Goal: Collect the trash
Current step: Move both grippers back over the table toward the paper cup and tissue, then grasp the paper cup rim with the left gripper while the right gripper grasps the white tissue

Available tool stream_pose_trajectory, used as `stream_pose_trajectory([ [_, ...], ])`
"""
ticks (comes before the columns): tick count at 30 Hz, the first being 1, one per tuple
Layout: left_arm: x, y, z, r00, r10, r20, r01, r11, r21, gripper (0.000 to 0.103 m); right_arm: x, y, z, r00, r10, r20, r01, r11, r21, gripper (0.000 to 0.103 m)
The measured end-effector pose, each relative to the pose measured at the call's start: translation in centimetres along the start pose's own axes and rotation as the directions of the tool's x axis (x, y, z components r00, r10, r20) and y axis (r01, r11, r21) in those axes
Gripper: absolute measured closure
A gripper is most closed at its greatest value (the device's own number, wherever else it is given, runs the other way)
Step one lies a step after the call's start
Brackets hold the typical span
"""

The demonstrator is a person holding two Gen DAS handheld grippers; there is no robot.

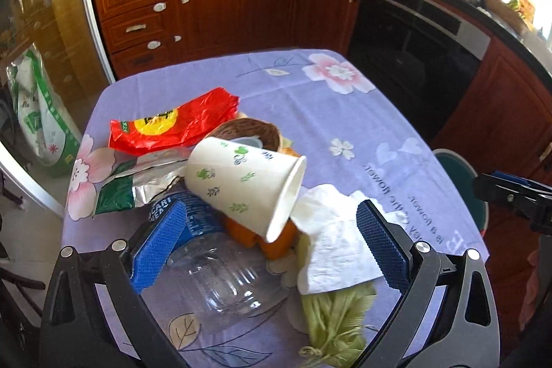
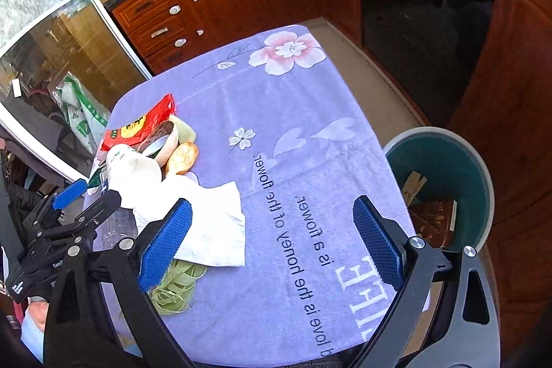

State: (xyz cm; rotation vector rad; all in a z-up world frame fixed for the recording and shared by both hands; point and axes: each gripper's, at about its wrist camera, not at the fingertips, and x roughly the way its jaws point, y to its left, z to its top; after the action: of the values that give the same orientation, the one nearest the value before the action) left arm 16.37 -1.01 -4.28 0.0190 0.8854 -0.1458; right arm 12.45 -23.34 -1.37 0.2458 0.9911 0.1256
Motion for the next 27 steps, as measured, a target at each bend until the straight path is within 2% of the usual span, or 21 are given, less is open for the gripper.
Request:
stream_pose_trajectory([
  [9,3.0,1.6,-0.3,0.995,0.09,-0.044,-0.091,0.995,-0.028,0.005,3.3,2.1,-0.7,0.997,0.023,-0.077,-0.025,0.999,-0.026,0.013],
  [15,3.1,2.2,-0.3,0.995,0.096,-0.035,-0.096,0.995,-0.01,0.032,4.8,3.7,-1.2,0.993,0.038,-0.115,-0.046,0.997,-0.062,0.013],
  [16,3.0,2.3,-0.2,0.995,0.091,-0.032,-0.091,0.996,-0.007,0.042,5.1,4.0,-1.4,0.992,0.042,-0.122,-0.05,0.996,-0.068,0.013],
  [17,2.8,2.4,-0.2,0.996,0.081,-0.029,-0.082,0.997,-0.006,0.06,5.3,4.3,-1.5,0.991,0.045,-0.129,-0.055,0.996,-0.075,0.013],
  [18,2.8,2.6,-0.1,0.997,0.07,-0.033,-0.07,0.998,-0.003,0.068,5.6,4.7,-1.7,0.989,0.048,-0.137,-0.059,0.995,-0.083,0.013],
  [19,2.8,2.7,-0.1,0.997,0.065,-0.033,-0.065,0.998,-0.002,0.085,5.8,5.1,-1.7,0.988,0.05,-0.143,-0.063,0.994,-0.089,0.013],
  [20,2.7,2.9,0.0,0.998,0.062,-0.031,-0.062,0.998,0.003,0.096,6.0,5.4,-1.8,0.987,0.054,-0.149,-0.07,0.993,-0.097,0.013],
  [27,0.9,3.5,0.2,1.0,0.01,0.016,-0.01,1.0,0.019,0.098,7.7,8.4,-2.0,0.982,0.068,-0.178,-0.1,0.98,-0.175,0.013],
])
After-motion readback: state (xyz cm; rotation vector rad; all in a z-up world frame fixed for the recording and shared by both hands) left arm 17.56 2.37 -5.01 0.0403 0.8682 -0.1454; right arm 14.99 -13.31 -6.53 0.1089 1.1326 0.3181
